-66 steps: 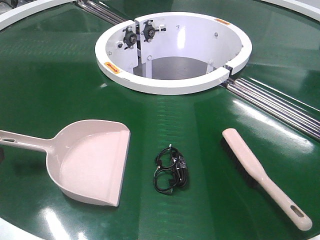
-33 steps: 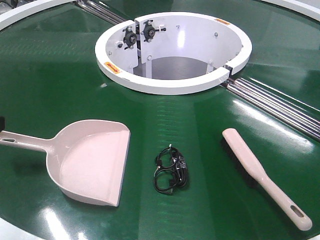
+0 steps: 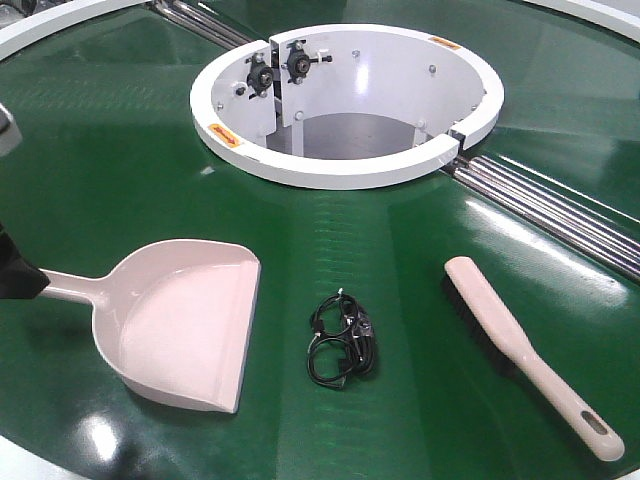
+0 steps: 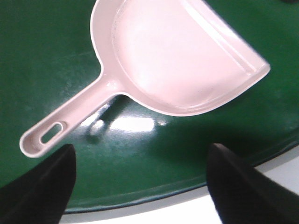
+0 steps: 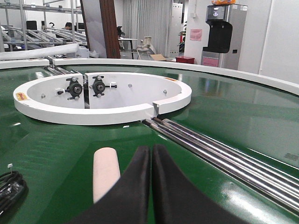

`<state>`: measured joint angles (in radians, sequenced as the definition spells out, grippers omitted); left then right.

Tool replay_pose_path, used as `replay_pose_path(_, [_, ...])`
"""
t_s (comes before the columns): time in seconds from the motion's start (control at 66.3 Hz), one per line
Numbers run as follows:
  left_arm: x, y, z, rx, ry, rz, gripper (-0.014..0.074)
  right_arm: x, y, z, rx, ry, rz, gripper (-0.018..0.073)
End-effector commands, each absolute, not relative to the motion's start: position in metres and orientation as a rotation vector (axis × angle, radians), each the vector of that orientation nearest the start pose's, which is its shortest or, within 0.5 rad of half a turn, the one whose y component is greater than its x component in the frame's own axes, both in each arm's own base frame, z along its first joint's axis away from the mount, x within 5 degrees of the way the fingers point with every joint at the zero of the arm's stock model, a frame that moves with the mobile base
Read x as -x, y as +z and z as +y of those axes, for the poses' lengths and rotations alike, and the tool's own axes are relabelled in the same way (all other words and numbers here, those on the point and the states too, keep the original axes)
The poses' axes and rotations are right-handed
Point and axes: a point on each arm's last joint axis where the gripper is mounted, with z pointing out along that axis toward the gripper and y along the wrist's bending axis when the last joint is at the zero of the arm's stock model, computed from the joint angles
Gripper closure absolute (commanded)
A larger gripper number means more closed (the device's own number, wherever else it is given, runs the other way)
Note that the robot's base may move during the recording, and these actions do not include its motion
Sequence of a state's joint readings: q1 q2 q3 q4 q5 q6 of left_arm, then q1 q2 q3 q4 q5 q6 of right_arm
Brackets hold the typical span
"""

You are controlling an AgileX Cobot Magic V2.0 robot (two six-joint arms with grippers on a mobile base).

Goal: Clean and inspect green conveyor with broom and dustpan
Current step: 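Lower the left gripper onto the pink dustpan handle and close it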

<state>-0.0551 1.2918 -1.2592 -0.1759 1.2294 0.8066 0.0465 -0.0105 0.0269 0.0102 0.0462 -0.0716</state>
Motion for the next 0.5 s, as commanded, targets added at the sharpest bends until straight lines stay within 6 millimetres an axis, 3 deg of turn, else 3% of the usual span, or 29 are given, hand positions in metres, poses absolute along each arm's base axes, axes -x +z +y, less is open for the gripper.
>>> replay_pose_path(0.0, [-0.253, 0.367, -0.029, -1.091, 0.023, 2.384, 0.0063, -0.056, 0.201, 0.002, 0.078, -0.020, 1.473, 0.0568])
replay_pose_path(0.392, [-0.281, 0.357, -0.030, -1.026, 0.067, 2.310, 0.0063, -0.056, 0.201, 0.002, 0.078, -0.020, 1.473, 0.0568])
replay_pose_path(0.482, [-0.283, 0.353, -0.028, -1.124, 0.129, 2.295, 0.0063, -0.056, 0.201, 0.002, 0.078, -0.020, 1.473, 0.0568])
